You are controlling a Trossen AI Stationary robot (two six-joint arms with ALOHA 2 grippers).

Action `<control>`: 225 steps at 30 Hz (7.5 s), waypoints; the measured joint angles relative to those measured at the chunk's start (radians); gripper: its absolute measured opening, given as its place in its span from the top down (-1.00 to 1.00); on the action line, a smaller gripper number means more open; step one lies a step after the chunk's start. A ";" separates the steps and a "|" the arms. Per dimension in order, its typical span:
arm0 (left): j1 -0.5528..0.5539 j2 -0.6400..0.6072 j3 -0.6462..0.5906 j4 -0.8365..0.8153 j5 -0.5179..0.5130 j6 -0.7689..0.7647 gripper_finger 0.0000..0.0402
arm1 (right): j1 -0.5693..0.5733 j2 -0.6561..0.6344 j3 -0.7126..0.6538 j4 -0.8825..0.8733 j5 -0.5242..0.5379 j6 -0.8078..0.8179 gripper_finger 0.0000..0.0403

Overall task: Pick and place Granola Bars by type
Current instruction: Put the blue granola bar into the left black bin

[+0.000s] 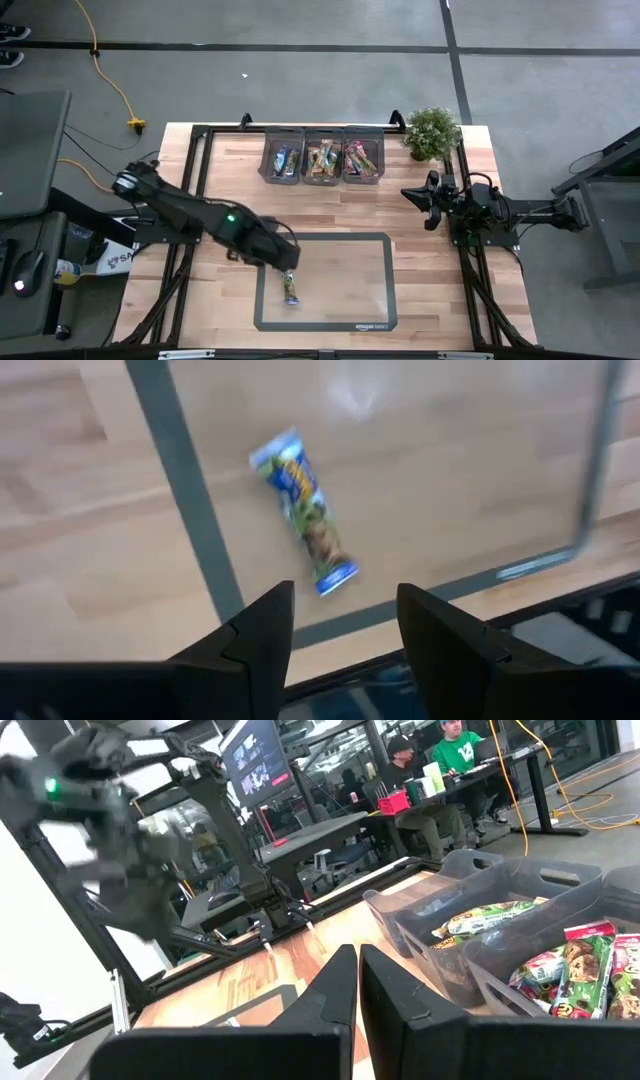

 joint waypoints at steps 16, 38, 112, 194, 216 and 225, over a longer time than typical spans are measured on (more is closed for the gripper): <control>-0.005 0.262 0.001 0.279 -0.028 0.053 0.13 | 0.000 0.000 0.000 -0.003 0.000 0.000 1.00; 0.002 0.382 0.001 0.109 0.150 -0.075 0.13 | 0.000 0.000 0.000 -0.006 0.000 0.000 1.00; 0.028 0.482 0.000 0.178 0.167 -0.050 0.13 | 0.000 0.018 0.000 -0.014 0.000 0.000 1.00; 0.028 0.378 -0.001 0.193 -0.032 0.120 0.71 | 0.000 0.018 0.000 -0.019 0.000 0.000 1.00; 0.028 0.036 0.000 0.442 -0.536 0.694 0.71 | 0.000 0.039 0.000 -0.015 0.000 0.000 1.00; 0.028 -0.099 0.000 0.532 -0.667 0.968 0.71 | 0.000 0.039 0.000 -0.016 0.000 0.000 1.00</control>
